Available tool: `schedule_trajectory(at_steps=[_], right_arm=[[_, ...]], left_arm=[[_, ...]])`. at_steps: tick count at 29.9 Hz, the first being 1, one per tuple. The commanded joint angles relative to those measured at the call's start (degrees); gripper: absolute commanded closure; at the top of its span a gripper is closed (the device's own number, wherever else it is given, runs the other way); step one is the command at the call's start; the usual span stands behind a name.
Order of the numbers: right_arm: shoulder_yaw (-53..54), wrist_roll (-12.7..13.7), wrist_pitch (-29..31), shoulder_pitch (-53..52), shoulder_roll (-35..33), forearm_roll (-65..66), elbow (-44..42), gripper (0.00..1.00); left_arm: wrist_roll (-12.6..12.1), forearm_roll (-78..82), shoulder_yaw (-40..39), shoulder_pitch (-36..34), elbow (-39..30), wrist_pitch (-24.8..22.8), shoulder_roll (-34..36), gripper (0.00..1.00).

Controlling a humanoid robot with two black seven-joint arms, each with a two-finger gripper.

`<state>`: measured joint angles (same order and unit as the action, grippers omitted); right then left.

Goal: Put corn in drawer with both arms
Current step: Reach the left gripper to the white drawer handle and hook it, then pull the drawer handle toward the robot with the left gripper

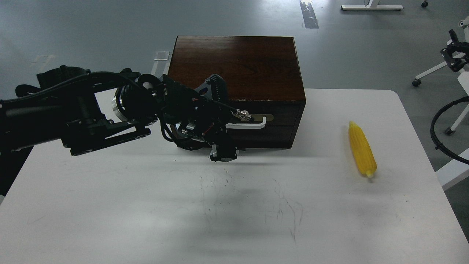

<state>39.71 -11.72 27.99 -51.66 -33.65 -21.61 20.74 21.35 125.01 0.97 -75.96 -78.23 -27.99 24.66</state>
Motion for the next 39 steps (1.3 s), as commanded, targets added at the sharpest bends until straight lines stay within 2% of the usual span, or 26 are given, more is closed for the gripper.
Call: schedule_trajectory(at_steps=[1,13,29,39], right_arm=[[0.36,-0.06,0.01,0.68,0.34,-0.01,0.01,0.00],[0.36,-0.06,0.01,3.94,3.85,-1.24,0.09,0.00],[0.45,0.38,0.01,4.20,4.03,-1.33,1.41,0.00],[0.72,0.38,0.01,4.03,7.72,-1.24,1.68,0.00]], left_arm=[[0.01,-0.01,0.18,0.11,0.00,-0.01,0.04,0.25],[0.10,-0.01,0.00,-0.50,0.01,-0.01,-0.05,0.25],[0.01,-0.01,0.00,-0.15,-0.17,-0.01,0.83,0.25],[0.01,-0.01,0.09,-0.41,0.00,-0.01,0.48,0.25]])
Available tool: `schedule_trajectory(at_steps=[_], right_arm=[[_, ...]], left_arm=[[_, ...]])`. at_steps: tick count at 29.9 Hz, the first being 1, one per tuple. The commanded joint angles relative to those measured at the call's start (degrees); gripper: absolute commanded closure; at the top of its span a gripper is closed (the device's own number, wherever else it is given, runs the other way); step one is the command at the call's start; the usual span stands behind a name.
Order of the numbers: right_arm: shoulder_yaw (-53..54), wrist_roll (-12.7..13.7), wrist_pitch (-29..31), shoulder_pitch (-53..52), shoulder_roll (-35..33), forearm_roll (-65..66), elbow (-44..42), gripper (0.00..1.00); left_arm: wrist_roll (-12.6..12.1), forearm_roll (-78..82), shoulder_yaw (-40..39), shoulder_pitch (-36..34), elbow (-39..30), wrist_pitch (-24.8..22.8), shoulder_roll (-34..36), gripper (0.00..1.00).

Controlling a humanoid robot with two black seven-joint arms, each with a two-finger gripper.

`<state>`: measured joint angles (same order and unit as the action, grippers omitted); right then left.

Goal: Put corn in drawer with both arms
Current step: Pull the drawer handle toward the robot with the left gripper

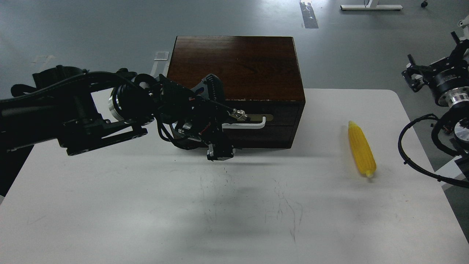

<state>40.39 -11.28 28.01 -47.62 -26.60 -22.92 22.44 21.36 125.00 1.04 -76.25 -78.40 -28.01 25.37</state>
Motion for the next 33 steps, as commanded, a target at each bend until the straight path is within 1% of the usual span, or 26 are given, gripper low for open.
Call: schedule_trajectory(at_steps=[1,8,16,22,27,33], right_arm=[[0.04,-0.06,-0.01,-0.01,0.67,0.06,-0.03,0.00],[0.04,0.03,-0.01,-0.01,0.58,0.06,-0.11,0.00],[0.04,-0.06,-0.01,0.25,0.32,0.06,-0.29,0.00],[0.13,-0.06,-0.01,0.25,0.23,0.06,-0.29,0.00],[0.13,-0.06,-0.01,0.25,0.06,0.06,-0.55,0.00],[0.13,-0.06,-0.01,0.25,0.06,0.06,-0.82,0.00]], left_arm=[[0.00,0.00,0.02,-0.12,0.17,0.01,-0.23,0.25],[-0.17,0.00,0.10,0.75,2.02,0.01,-0.23,0.25],[-0.17,0.00,0.02,-0.04,2.02,0.01,0.12,0.25],[-0.17,0.00,0.28,0.84,2.28,0.01,-0.06,0.24],[-0.17,0.00,2.04,0.84,2.37,0.01,-0.06,0.24],[0.44,0.00,2.39,0.75,2.28,0.01,-0.15,0.24]])
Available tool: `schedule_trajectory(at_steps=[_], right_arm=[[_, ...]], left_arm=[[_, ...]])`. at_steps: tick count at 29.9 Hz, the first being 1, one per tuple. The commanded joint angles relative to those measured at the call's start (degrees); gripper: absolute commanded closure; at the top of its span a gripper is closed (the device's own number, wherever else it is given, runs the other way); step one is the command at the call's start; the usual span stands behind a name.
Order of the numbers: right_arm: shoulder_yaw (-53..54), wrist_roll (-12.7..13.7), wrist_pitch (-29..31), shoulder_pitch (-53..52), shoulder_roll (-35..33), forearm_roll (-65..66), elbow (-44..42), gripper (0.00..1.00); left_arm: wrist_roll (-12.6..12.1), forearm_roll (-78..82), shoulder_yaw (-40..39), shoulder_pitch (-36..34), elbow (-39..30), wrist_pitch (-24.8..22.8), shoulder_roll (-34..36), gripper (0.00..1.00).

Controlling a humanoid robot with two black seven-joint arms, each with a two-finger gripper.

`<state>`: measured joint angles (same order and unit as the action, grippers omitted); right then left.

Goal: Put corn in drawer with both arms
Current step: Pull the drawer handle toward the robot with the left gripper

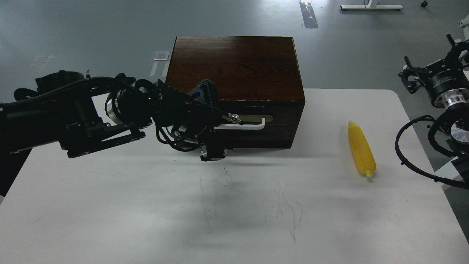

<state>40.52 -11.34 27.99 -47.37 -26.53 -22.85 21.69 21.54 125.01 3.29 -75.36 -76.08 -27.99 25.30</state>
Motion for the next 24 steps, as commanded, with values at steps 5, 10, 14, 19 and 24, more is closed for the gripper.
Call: schedule_trajectory(at_steps=[5,10,14,19,24], right_arm=[[0.00,0.00,0.01,0.00,-0.10,0.09,-0.33,0.00],[0.00,-0.08,0.01,0.00,-0.10,0.09,-0.33,0.00],[0.00,-0.08,0.01,0.00,-0.10,0.09,-0.33,0.00],[0.00,-0.08,0.01,0.00,-0.10,0.09,-0.33,0.00],[-0.09,-0.08,0.01,0.00,-0.19,0.09,-0.33,0.00]], left_arm=[[0.52,-0.01,0.31,-0.22,-0.21,-0.01,-0.07,0.25],[3.15,-0.01,0.31,-1.01,-0.91,-0.01,0.10,0.26],[3.33,-0.01,0.23,-1.19,-0.91,-0.01,0.02,0.27],[3.51,-0.01,0.23,-1.28,-1.17,-0.01,0.10,0.34],[3.51,-0.01,0.31,-1.63,-1.70,-0.01,0.11,0.43]])
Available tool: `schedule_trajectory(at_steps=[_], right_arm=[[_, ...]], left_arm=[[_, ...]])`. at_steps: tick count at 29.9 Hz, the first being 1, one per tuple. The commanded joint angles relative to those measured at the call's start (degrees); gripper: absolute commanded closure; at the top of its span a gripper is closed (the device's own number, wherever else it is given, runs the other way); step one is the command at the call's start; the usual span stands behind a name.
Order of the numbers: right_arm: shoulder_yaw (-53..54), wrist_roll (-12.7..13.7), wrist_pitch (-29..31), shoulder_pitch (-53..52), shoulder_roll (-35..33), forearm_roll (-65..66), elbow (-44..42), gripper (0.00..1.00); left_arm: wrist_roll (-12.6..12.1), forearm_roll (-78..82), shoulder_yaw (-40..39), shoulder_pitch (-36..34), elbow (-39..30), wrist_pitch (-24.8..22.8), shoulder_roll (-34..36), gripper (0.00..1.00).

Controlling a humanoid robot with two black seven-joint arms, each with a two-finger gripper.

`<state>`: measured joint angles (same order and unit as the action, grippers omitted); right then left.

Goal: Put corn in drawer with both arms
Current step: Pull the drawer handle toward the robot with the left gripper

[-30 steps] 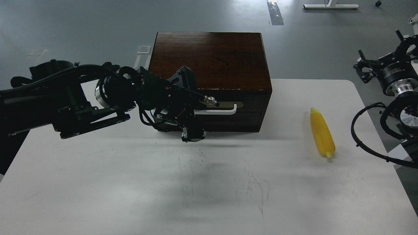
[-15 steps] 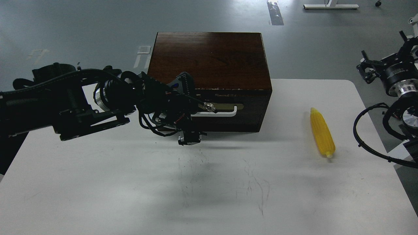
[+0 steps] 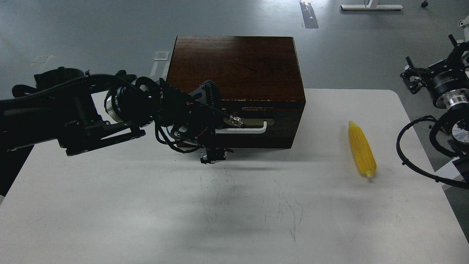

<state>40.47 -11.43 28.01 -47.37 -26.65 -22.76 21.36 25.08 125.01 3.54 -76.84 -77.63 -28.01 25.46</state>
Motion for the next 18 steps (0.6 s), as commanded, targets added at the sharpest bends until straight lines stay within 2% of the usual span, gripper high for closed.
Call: schedule_trajectory(at_steps=[1,6,8,18], right_arm=[[-0.04,0.00,-0.01,-0.09,-0.07,0.00,0.00,0.00],[-0.04,0.00,-0.01,-0.09,-0.07,0.00,0.00,0.00],[-0.04,0.00,-0.01,0.00,-0.07,0.00,0.00,0.00],[-0.13,0.00,-0.01,-0.09,-0.16,0.00,-0.09,0.00]], left_arm=[[-0.03,-0.01,0.07,-0.15,-0.15,0.01,-0.06,0.43],[0.23,-0.01,0.06,-0.24,-0.24,0.01,-0.06,0.43],[1.55,-0.01,0.07,-0.24,-0.85,0.01,0.02,0.43],[2.17,-0.20,-0.02,-0.24,-2.88,0.01,0.38,0.43]])
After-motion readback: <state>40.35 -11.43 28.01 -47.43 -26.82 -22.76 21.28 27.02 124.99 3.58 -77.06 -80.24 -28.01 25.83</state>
